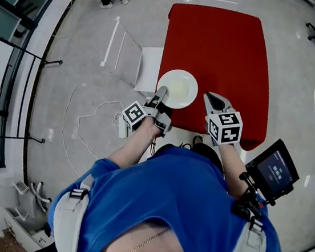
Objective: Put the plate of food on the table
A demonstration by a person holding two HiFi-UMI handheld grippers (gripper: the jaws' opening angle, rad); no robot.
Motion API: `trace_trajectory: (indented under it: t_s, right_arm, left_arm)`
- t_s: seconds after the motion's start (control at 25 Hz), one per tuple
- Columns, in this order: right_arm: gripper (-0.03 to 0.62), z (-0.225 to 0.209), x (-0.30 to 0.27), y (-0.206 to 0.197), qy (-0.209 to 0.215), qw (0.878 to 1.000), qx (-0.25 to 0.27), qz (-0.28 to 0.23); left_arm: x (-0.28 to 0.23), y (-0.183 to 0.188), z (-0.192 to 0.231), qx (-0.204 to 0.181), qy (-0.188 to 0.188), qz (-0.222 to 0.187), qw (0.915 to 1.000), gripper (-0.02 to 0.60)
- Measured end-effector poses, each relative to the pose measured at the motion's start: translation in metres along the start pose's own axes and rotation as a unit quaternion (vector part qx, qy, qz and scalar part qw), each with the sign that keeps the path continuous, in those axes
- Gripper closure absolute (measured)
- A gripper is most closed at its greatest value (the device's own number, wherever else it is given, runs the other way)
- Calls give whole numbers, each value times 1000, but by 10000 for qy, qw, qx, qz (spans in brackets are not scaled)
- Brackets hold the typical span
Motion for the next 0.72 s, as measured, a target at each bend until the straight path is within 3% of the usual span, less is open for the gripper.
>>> trace_trajectory:
  t_s: [0.72]
  right_arm:
    - [592, -2, 3, -2, -72, 9998, -119, 108]
  left_arm:
    - [1, 5, 9, -162, 309, 60, 9994, 554]
Point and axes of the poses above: the fingertips, and each gripper's own axes: x backward along the fingers, z to its left, y out of its top, the point moved 2 cm from there along x, backward along the fingers, and after that the axes turned 10 degrees about -z, right-handed, at the moved point
